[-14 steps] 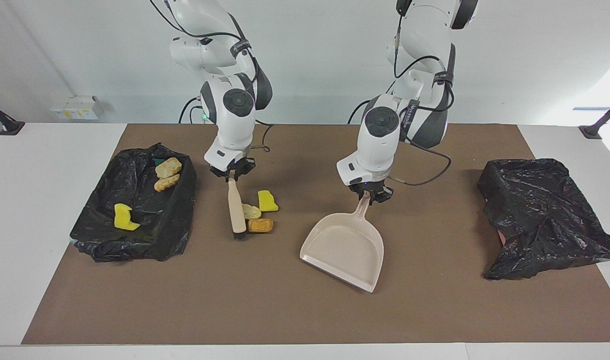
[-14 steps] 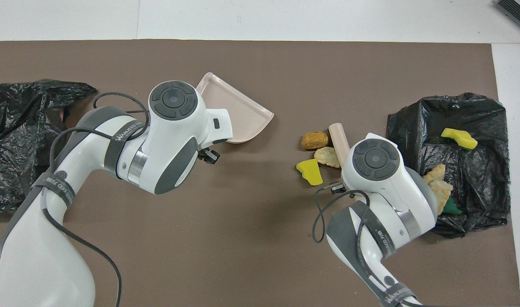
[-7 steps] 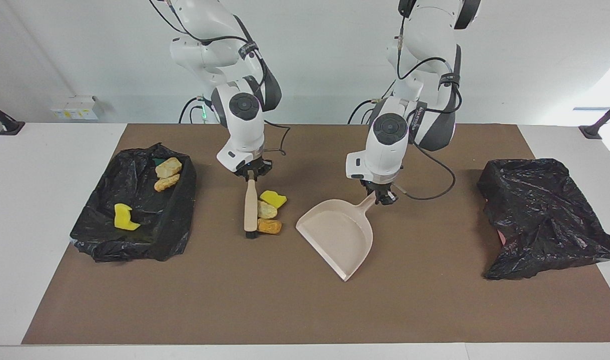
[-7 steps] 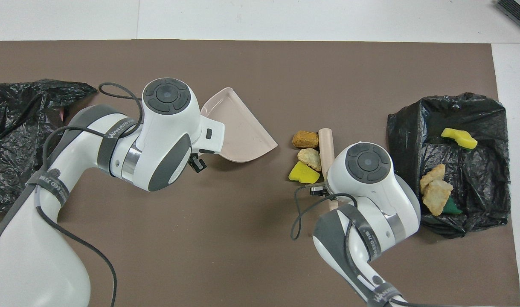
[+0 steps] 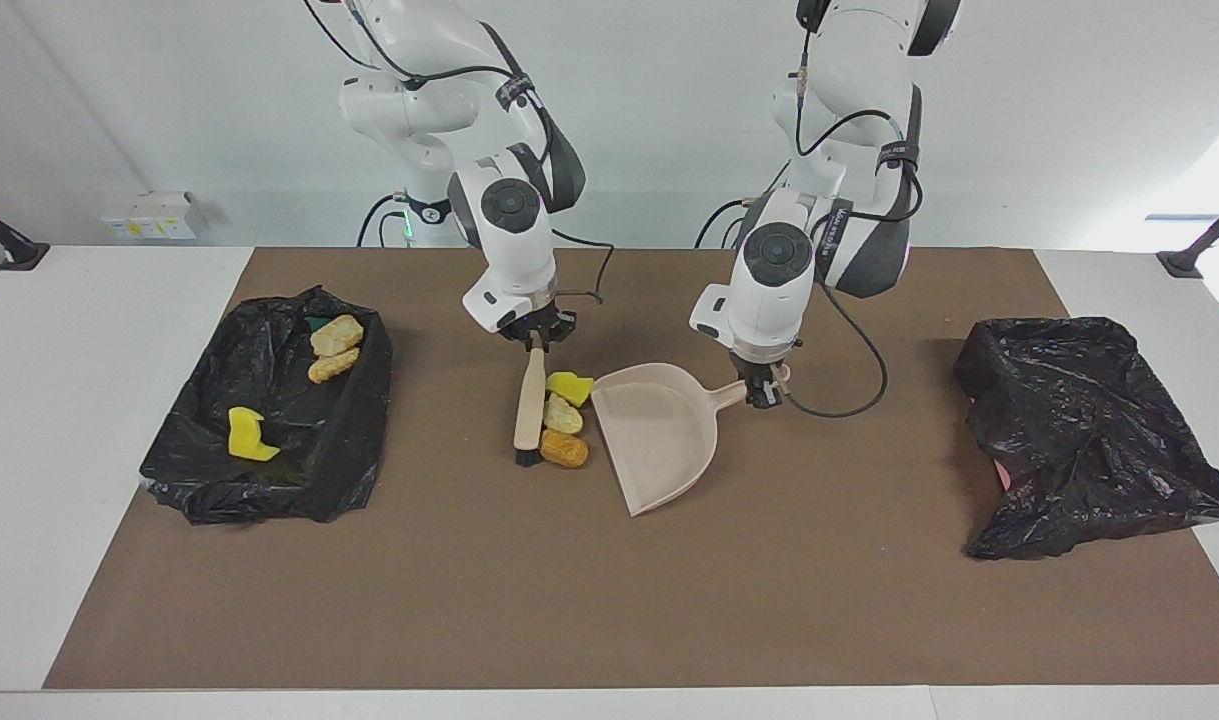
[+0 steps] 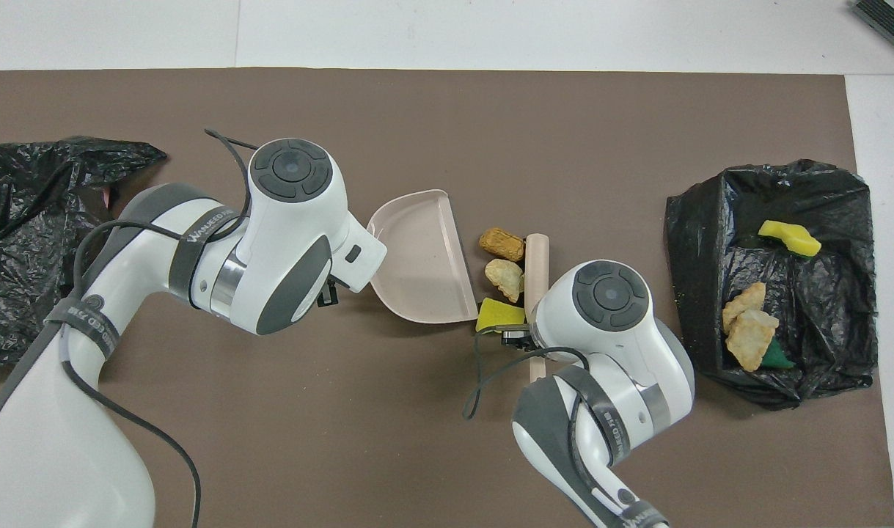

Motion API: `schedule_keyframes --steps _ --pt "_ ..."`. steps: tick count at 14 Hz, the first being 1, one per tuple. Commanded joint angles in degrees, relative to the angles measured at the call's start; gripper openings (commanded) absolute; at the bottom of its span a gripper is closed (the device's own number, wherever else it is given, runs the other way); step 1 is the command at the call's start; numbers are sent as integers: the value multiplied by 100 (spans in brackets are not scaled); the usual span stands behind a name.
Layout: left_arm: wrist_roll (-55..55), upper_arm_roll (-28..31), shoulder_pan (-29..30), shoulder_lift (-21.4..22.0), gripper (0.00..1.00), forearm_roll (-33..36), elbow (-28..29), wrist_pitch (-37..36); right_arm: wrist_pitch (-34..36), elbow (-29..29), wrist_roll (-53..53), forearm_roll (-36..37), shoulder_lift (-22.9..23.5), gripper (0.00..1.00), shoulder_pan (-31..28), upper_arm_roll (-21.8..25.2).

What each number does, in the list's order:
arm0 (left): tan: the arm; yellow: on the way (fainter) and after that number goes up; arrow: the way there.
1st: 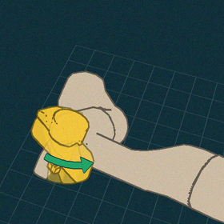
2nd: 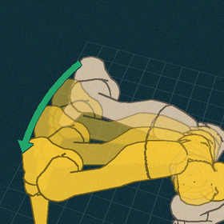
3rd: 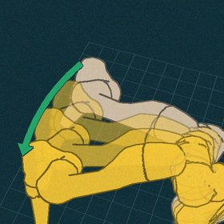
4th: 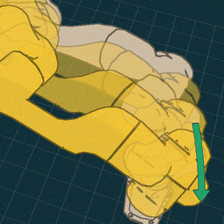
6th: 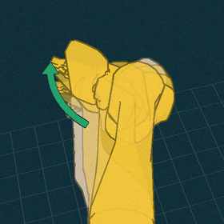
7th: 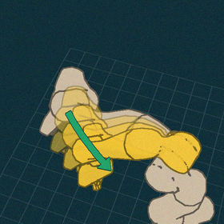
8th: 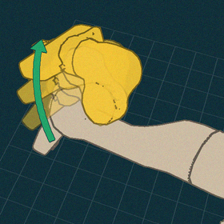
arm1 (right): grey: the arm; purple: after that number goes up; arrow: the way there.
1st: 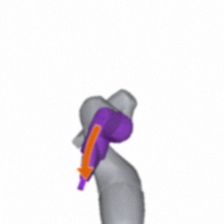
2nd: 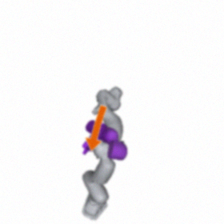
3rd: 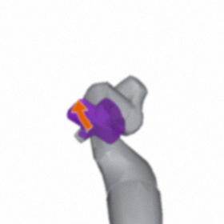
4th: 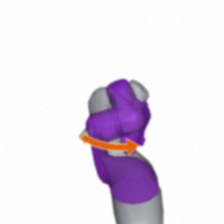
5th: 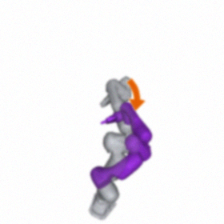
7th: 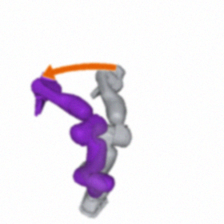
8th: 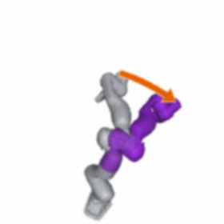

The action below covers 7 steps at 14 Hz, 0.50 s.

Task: Sweep and dump trash in bin
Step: 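Sweep the crumbs into the dustpan with the right gripper's brush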

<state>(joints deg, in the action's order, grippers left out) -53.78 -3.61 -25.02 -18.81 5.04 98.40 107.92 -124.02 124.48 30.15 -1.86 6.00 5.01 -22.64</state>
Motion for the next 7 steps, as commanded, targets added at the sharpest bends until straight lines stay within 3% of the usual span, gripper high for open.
schedule_keyframes --steps 1,7 --pt "-668 1 -116 316 0 155 502 438 -490 156 175 -148 199 0 271 -21" --pt "-476 1 -336 835 0 419 1707 1634 -623 -177 307 -561 296 0 895 -21"
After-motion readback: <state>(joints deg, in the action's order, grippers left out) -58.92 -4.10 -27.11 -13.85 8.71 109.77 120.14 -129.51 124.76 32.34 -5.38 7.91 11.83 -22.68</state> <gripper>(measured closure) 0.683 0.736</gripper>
